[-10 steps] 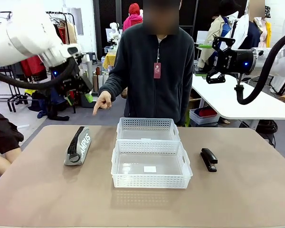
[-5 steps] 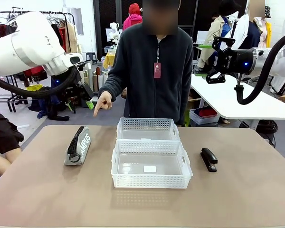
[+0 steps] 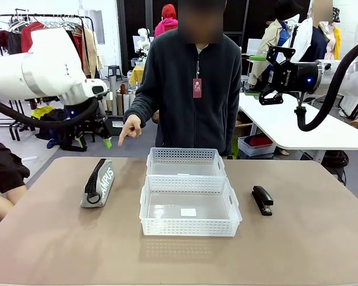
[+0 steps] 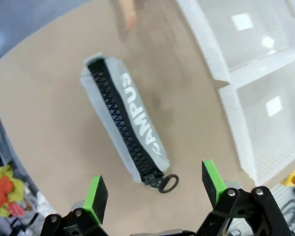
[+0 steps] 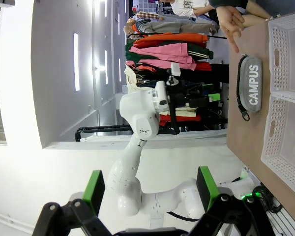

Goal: Distribute items into two baskets.
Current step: Pick up the Pencil pouch that the person points to.

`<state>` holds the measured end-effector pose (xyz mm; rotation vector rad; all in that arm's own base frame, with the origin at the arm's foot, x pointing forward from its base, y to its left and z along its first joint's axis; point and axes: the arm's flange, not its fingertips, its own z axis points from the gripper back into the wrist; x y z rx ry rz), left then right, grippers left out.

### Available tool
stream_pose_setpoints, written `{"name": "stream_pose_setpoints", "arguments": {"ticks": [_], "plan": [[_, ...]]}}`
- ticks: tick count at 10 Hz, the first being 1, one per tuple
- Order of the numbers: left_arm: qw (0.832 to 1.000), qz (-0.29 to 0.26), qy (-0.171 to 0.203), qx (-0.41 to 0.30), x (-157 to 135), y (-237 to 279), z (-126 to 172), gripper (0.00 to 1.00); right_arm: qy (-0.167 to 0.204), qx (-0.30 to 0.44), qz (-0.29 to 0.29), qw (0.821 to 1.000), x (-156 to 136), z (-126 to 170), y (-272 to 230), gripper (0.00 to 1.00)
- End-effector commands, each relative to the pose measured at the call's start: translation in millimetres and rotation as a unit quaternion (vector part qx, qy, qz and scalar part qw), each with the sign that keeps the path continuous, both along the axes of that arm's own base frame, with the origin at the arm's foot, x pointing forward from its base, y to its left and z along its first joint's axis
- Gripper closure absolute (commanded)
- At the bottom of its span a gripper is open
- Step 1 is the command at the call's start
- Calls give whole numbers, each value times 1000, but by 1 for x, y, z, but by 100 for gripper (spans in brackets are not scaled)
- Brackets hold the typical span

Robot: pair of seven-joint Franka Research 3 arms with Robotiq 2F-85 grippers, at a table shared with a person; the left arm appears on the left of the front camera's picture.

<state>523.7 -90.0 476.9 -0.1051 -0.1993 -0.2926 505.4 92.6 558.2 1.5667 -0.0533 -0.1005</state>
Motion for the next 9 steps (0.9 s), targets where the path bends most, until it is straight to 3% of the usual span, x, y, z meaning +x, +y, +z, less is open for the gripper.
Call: {"name": "stream_pose_setpoints", "arguments": {"ticks": [1, 3, 9], "plan": [[998, 44, 9, 34, -6, -9, -20, 0, -2, -2, 0, 1000, -1, 1, -1, 0], [995, 72, 29, 61, -5, -8, -42, 0, -2, -2, 0, 1000, -1, 1, -1, 0], [994, 98, 49, 26, 8, -10, -100, 0, -2, -2, 0, 1000, -1, 1, -1, 0]]}}
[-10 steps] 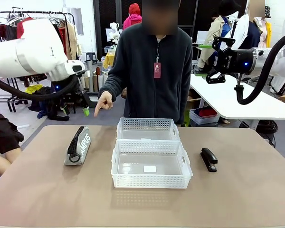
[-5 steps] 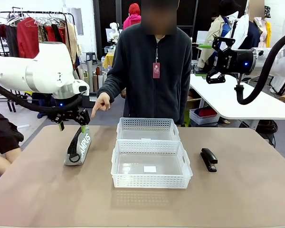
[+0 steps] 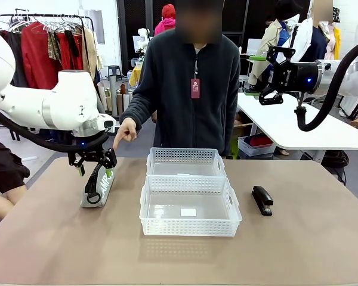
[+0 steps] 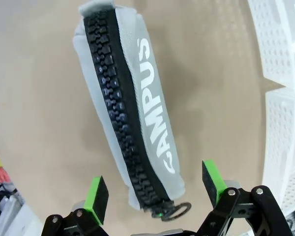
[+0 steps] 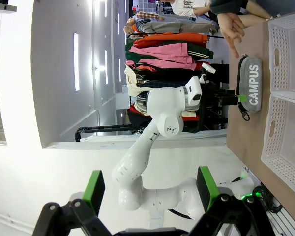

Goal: Distribute items into two baskets.
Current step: Pick up the Pencil pouch that the person points to.

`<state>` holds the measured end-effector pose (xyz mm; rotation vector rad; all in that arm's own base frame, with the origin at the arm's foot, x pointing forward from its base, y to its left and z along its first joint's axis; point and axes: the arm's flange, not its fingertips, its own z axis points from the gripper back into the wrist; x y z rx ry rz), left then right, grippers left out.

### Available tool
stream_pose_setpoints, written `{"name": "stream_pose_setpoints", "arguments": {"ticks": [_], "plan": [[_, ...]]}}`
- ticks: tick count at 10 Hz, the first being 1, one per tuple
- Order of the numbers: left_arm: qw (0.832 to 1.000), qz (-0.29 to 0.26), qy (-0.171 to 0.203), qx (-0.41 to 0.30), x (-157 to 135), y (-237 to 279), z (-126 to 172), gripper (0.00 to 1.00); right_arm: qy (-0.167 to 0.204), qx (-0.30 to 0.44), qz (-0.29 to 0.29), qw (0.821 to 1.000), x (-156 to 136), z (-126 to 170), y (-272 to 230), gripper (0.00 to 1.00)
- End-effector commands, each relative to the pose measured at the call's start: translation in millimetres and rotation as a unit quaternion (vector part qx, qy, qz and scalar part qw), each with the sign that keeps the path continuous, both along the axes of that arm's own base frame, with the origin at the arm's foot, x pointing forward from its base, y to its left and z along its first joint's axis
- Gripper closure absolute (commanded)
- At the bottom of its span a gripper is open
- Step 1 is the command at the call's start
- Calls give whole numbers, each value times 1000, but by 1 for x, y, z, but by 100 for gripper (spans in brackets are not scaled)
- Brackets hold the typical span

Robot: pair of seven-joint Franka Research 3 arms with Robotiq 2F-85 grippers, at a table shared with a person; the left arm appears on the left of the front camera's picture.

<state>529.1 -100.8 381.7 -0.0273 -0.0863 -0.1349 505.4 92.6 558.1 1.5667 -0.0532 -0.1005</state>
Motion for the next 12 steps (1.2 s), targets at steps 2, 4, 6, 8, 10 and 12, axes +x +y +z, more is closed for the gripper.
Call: {"name": "stream_pose_setpoints", "arguments": {"ticks": [2, 4, 6, 8, 10, 12], "plan": [[999, 29, -15, -6, 10, 5, -13, 0, -2, -2, 0, 1000, -1, 1, -1, 0], [999, 29, -15, 6, 14, 9, -13, 19, -2, -2, 0, 1000, -1, 1, -1, 0], [999, 39, -28, 27, 14, 6, -17, 57, -2, -2, 0, 1000, -1, 1, -1, 0], [999, 41, -26, 24, 13, 0, -16, 96, -2, -2, 0, 1000, -1, 1, -1, 0], [998, 43, -26, 29, 9, -4, -10, 100, -2, -2, 0, 1000, -1, 1, -1, 0], [998, 47, -28, 29, 6, -3, -3, 100, -2, -2, 0, 1000, -1, 1, -1, 0]]}}
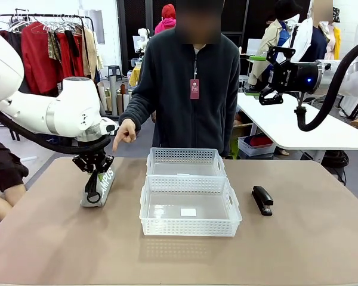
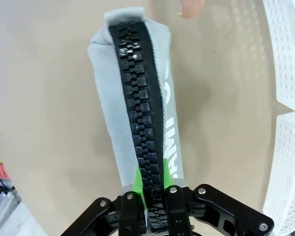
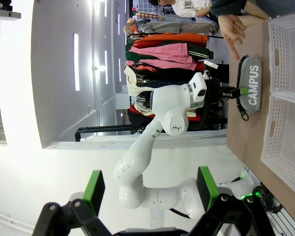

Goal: Distribute items into two baskets.
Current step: Pick up the Pencil pouch that the person points to.

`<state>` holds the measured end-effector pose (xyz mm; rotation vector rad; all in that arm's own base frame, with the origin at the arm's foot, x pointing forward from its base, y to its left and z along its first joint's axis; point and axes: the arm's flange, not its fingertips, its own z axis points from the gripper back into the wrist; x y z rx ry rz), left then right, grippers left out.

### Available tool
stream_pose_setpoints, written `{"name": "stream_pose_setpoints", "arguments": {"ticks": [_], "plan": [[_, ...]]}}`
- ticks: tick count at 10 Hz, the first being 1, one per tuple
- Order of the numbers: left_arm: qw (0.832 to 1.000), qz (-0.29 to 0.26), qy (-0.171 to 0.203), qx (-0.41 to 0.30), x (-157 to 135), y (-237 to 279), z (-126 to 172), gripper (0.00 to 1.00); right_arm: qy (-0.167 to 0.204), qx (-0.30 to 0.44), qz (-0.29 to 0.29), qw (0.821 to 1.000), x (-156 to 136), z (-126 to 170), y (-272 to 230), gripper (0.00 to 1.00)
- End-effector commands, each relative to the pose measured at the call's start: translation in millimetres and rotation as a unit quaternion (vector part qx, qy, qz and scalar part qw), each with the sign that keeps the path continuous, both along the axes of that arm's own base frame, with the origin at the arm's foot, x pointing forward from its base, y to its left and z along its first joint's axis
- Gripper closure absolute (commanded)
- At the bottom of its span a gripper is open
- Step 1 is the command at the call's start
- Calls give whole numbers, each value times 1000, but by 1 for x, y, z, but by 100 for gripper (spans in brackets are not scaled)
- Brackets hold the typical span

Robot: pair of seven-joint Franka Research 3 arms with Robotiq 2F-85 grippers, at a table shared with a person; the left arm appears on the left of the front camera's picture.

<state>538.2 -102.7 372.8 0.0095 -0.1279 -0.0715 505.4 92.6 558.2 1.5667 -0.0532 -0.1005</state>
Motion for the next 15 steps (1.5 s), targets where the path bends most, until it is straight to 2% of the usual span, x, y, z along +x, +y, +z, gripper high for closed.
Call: {"name": "stream_pose_setpoints", "arguments": {"ticks": [1, 6, 7, 9, 11, 12, 15], "plan": [[1000, 15, -6, 14, -5, -2, 7, 100, -2, -2, 0, 1000, -1, 1, -1, 0], [1000, -7, -6, -1, -5, -5, 32, 100, -2, -2, 0, 1000, -1, 1, -1, 0], [1000, -8, 1, -1, -3, -8, 51, 100, -2, -2, 0, 1000, -1, 1, -1, 0], [1000, -14, -19, -9, -7, -13, 104, 100, -2, -2, 0, 1000, -1, 1, -1, 0], [1000, -23, -21, -4, -2, -17, 162, 100, -2, -2, 0, 1000, -1, 1, -1, 0], [998, -25, -51, 17, 1, -17, 194, 100, -2, -2, 0, 1000, -1, 1, -1, 0], [998, -23, -50, 1, 2, -19, 265, 100, -2, -2, 0, 1000, -1, 1, -1, 0]]}}
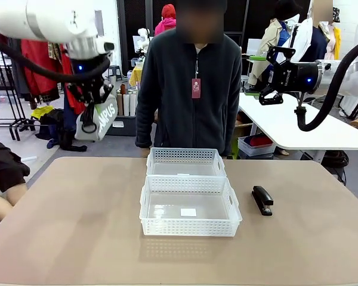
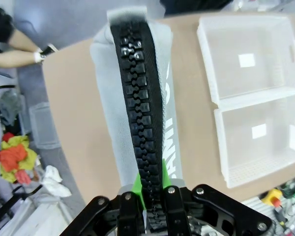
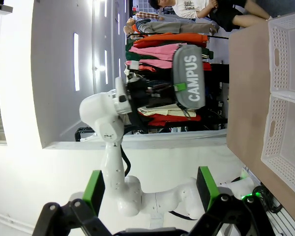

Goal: Distribute items into two baskets.
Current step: Pick up the Pencil pouch that the person points to, then move the picked Pencil pouch towards the Organizing basket indicated by the person, stopping as directed.

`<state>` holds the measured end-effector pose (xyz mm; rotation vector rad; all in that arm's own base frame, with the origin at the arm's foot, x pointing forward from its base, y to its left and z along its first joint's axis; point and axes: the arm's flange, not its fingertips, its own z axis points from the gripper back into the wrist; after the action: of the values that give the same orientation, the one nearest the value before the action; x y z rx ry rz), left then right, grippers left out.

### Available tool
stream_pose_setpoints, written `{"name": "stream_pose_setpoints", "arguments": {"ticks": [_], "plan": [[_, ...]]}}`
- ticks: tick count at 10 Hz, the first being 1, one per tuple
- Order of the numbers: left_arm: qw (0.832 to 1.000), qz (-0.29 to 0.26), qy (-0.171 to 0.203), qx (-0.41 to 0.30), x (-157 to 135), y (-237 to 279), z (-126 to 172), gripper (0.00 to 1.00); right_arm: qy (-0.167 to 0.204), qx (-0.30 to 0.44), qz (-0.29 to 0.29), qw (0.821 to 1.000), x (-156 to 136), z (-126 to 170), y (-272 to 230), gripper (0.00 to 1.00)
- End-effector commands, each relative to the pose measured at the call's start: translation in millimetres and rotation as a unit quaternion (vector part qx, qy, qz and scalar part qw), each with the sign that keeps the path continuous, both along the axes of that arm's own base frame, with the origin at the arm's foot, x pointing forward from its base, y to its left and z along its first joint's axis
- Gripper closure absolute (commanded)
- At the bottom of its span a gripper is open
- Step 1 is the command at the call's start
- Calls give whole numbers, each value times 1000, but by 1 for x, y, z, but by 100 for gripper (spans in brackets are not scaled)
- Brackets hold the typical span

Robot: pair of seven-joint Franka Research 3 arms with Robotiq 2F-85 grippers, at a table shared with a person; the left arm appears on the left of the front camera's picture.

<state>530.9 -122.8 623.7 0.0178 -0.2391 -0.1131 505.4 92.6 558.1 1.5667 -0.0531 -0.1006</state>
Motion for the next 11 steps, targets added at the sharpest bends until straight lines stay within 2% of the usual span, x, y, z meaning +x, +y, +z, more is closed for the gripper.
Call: {"name": "stream_pose_setpoints", "arguments": {"ticks": [1, 3, 5, 7, 11], "plan": [[1000, 1, -1, -17, 11, 3, 35, 100, -2, -2, 0, 1000, -1, 1, -1, 0], [1000, 10, -6, -27, 16, 10, 68, 100, -2, -2, 0, 1000, -1, 1, -1, 0], [999, 23, -30, -26, 18, 16, 88, 100, -2, -2, 0, 1000, -1, 1, -1, 0], [998, 28, -43, -28, 18, 18, 93, 100, -2, -2, 0, 1000, -1, 1, -1, 0], [999, 19, -34, -22, 15, 17, 88, 100, -2, -2, 0, 1000, -1, 1, -1, 0]]}}
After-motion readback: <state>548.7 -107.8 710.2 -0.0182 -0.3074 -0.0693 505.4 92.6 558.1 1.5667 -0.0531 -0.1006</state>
